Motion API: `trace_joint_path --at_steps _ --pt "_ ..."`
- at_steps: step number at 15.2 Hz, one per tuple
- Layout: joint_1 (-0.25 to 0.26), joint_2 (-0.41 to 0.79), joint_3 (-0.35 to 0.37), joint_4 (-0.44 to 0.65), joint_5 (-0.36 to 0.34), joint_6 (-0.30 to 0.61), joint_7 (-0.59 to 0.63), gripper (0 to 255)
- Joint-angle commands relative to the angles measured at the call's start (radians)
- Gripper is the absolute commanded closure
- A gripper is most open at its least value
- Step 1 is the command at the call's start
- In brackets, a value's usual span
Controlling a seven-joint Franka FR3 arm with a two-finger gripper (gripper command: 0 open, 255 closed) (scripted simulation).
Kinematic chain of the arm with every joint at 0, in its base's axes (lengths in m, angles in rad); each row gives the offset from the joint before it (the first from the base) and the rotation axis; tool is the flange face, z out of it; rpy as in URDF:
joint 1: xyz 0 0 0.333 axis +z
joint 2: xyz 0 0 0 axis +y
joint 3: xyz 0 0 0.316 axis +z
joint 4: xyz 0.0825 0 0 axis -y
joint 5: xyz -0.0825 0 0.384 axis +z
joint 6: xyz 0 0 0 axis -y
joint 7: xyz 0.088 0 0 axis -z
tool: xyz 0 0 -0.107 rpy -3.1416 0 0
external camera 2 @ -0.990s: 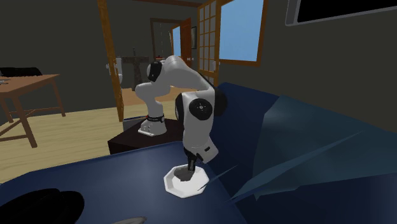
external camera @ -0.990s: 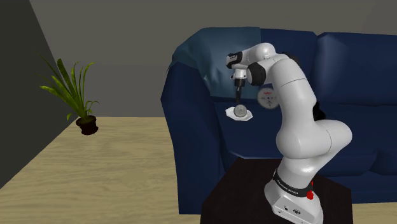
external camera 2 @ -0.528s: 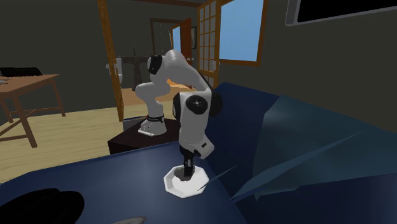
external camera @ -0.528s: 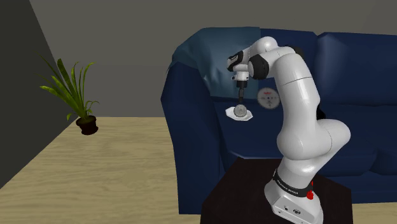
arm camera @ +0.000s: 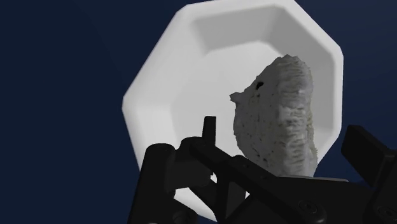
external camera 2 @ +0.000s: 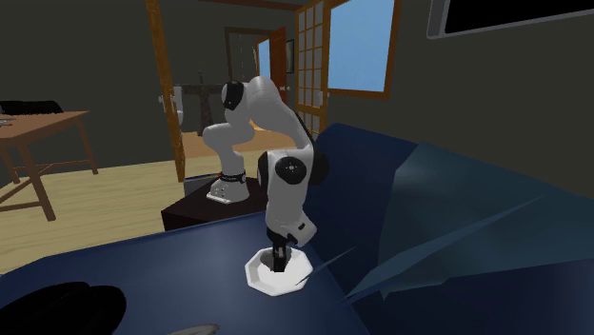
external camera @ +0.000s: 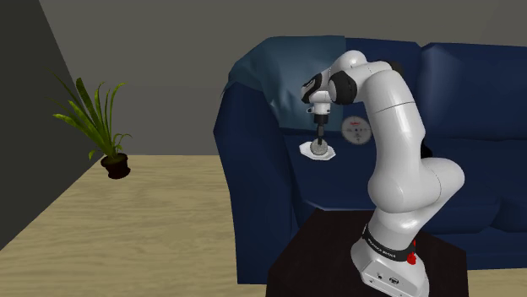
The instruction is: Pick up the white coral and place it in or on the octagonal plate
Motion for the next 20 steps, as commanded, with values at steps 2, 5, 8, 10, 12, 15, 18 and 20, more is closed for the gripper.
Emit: trace_joint_path --at_steps 2,5,8,10,12,15,18,20 --pt "0.001 -0.001 0.000 -0.005 0.000 0.005 0.000 0" --pt "0.001 -0.001 0.000 -0.005 0.000 0.005 0.000 0" --pt "0.001 -0.001 0.000 -0.005 0.000 0.004 0.000 255" --pt "0.001 0.000 0.000 -0.004 0.000 0.004 0.000 255" --pt "0.001 -0.001 0.000 -0.005 0.000 0.005 0.000 255" --pt "0.001 0.000 0.000 -0.005 0.001 0.005 0.000 255" --pt "0.003 -0.015 -0.003 -0.001 -0.004 -0.013 0.002 255" --pt "0.004 -0.029 -0.007 0.004 -0.009 -0.031 0.004 255"
